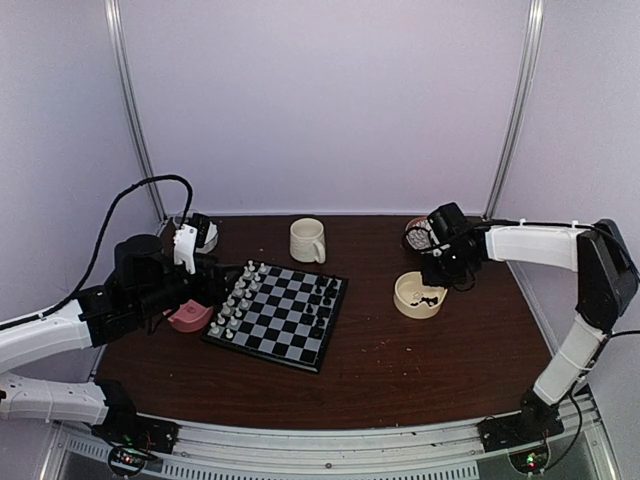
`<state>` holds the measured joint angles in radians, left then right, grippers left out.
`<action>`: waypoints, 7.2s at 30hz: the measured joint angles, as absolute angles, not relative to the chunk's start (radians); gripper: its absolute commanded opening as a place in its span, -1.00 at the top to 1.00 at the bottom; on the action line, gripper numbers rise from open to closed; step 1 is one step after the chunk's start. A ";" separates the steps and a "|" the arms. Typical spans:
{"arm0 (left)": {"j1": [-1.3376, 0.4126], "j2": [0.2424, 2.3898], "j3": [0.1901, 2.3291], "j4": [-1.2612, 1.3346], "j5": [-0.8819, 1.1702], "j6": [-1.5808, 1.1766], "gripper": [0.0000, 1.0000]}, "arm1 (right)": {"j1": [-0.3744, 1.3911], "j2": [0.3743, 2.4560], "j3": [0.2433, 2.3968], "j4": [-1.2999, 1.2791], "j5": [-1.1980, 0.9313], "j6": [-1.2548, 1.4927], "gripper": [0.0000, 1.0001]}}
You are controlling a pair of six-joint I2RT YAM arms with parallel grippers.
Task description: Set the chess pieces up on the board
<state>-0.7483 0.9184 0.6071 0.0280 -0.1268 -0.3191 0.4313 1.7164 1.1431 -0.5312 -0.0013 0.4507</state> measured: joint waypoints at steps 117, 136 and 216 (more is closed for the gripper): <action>-0.766 0.980 0.633 -0.002 -0.095 -0.304 -0.42 | 0.649 1.695 1.118 -0.654 0.147 0.413 1.00; -0.766 0.982 0.633 -0.002 -0.095 -0.305 -0.42 | 0.612 1.955 1.422 -0.661 0.113 -0.120 0.65; -0.773 0.963 0.638 -0.016 -0.118 -0.286 -0.41 | 0.642 1.843 1.373 -0.699 -0.006 0.348 0.23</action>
